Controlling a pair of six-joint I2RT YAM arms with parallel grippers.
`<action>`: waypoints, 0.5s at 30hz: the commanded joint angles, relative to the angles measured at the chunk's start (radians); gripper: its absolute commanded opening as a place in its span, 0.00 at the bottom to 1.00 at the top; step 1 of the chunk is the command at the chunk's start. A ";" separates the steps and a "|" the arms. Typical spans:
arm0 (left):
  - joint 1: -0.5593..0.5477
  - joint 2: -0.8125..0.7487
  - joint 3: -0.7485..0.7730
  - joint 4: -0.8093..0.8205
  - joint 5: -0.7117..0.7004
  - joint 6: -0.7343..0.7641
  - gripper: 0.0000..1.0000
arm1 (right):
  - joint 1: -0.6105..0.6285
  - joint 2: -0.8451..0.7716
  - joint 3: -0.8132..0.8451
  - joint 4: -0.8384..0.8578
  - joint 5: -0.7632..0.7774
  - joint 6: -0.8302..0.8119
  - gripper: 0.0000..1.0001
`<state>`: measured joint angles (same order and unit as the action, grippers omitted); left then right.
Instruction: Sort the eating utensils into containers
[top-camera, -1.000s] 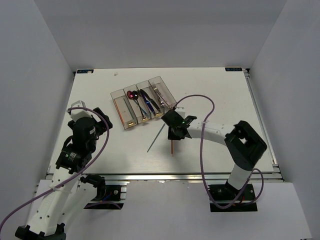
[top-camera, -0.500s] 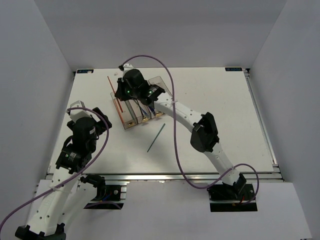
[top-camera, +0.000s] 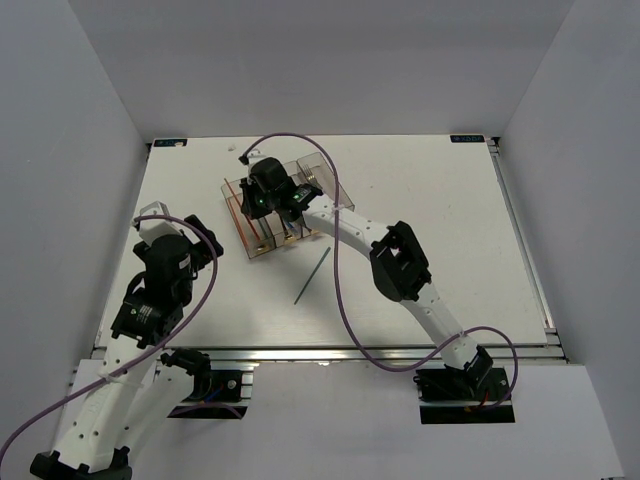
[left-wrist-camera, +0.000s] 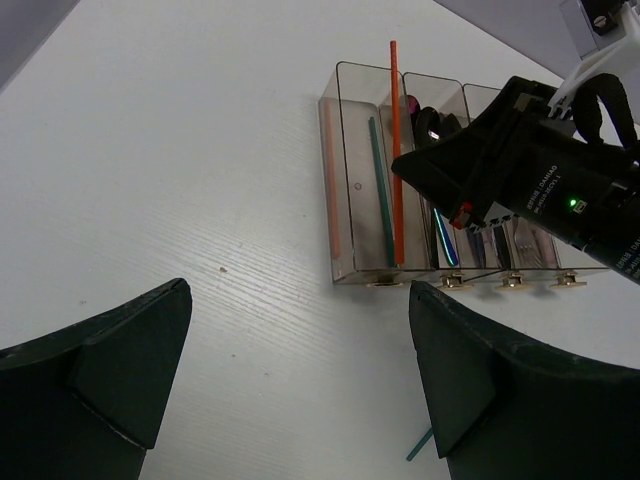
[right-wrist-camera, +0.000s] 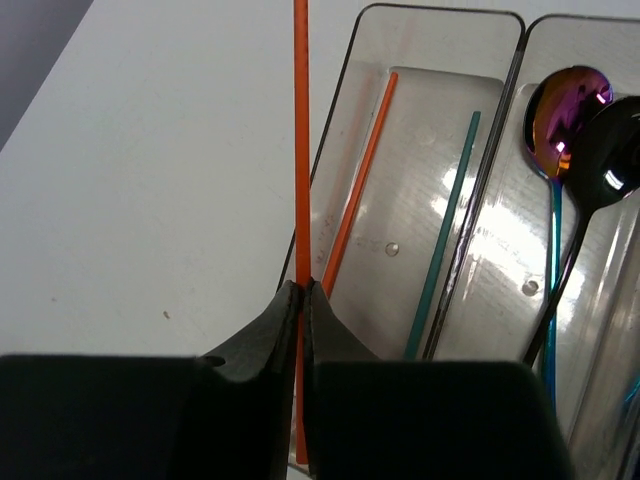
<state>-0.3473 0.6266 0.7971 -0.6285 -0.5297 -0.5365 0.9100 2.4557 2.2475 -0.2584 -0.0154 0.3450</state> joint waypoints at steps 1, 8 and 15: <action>-0.004 -0.014 0.001 -0.005 -0.013 -0.003 0.98 | -0.002 -0.034 0.003 0.071 0.011 -0.024 0.07; -0.004 -0.008 0.004 -0.005 -0.009 -0.002 0.98 | -0.002 -0.058 0.011 0.016 0.057 -0.018 0.63; -0.004 -0.008 0.002 -0.004 -0.006 0.000 0.98 | 0.036 -0.300 -0.198 -0.235 0.560 0.220 0.89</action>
<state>-0.3473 0.6209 0.7971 -0.6281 -0.5323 -0.5385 0.9245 2.3219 2.1006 -0.3485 0.2100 0.4000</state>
